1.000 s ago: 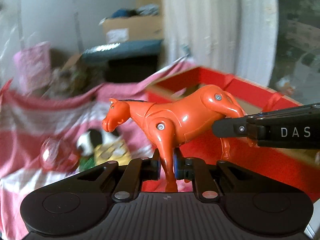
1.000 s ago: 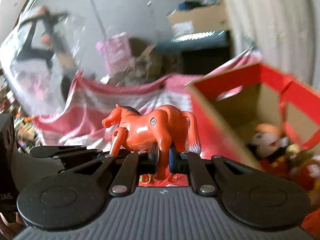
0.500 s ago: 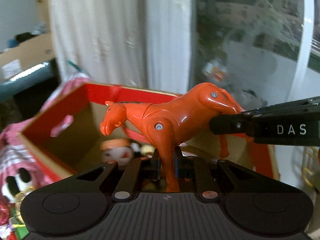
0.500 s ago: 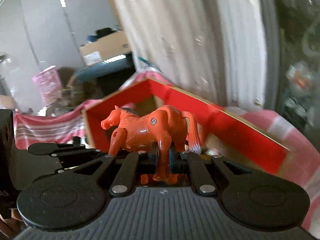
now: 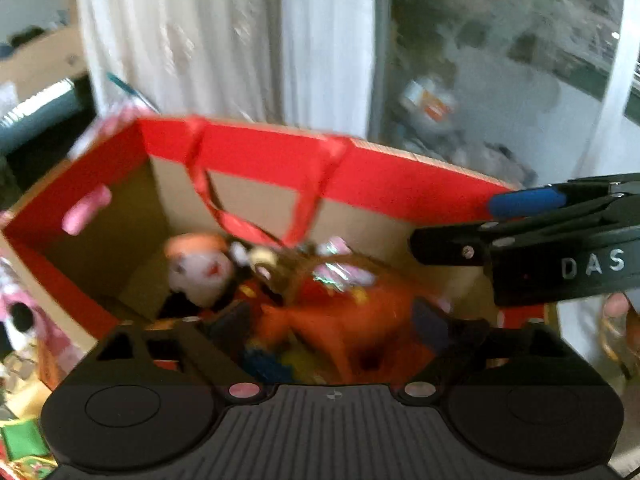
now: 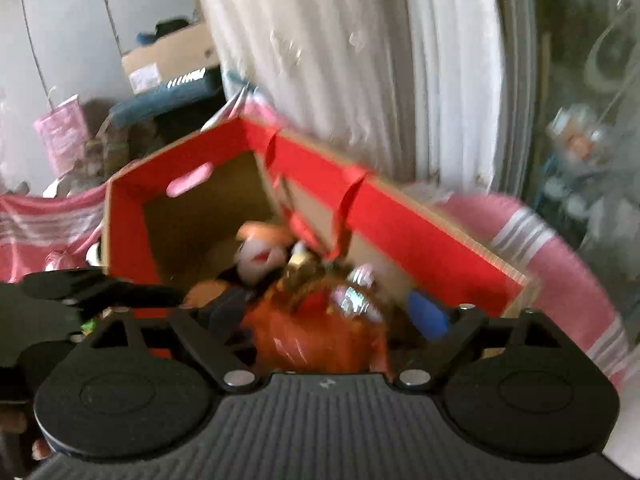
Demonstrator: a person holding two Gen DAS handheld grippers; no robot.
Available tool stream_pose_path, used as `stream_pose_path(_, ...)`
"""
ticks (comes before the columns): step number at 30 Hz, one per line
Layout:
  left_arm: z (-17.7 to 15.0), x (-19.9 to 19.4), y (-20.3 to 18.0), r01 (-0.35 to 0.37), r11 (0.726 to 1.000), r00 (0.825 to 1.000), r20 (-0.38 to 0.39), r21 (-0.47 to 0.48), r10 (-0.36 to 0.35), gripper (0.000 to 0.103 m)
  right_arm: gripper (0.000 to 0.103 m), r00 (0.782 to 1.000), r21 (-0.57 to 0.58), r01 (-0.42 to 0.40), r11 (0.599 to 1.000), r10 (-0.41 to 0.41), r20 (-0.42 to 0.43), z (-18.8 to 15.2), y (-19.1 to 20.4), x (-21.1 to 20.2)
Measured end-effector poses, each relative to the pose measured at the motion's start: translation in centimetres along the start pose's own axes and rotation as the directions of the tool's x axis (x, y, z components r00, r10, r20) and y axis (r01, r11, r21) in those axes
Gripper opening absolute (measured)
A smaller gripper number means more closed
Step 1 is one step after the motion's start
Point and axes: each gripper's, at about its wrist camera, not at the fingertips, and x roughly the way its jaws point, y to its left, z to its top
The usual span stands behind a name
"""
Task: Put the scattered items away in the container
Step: 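Lower the orange horse into the red box and open the right gripper, then move the right gripper back over the toys on the cloth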
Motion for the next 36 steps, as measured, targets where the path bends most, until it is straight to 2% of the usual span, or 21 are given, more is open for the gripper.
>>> stream_pose_path(8,-0.2,0.7,1.9,-0.058,0.997,0.998,-0.035,-0.051,0.057,0.095,0.089,0.997,0.043,-0.058,0.997,0.060,-0.048,0.1,0.3,2.4)
stream_pose_path(19,-0.7,0.2,3.0,-0.028,0.997,1.000,-0.005,-0.073,0.028,0.095,0.090,0.994,0.063,-0.038,0.997,0.044,-0.098,0.0,2.0,3.7)
stream_pose_path(27,-0.9,-1.9,4.3,-0.042,0.997,0.999,0.028,-0.063,0.044,0.095,0.090,0.996,0.073,-0.048,0.996,0.053,-0.070,0.6,3.5,3.4)
stream_pose_path(36,-2.4,-6.5,7.5,-0.102,0.990,0.992,0.071,-0.093,0.109,0.095,0.090,0.985,0.040,-0.172,0.984,0.170,0.037,2.0,8.4,1.4)
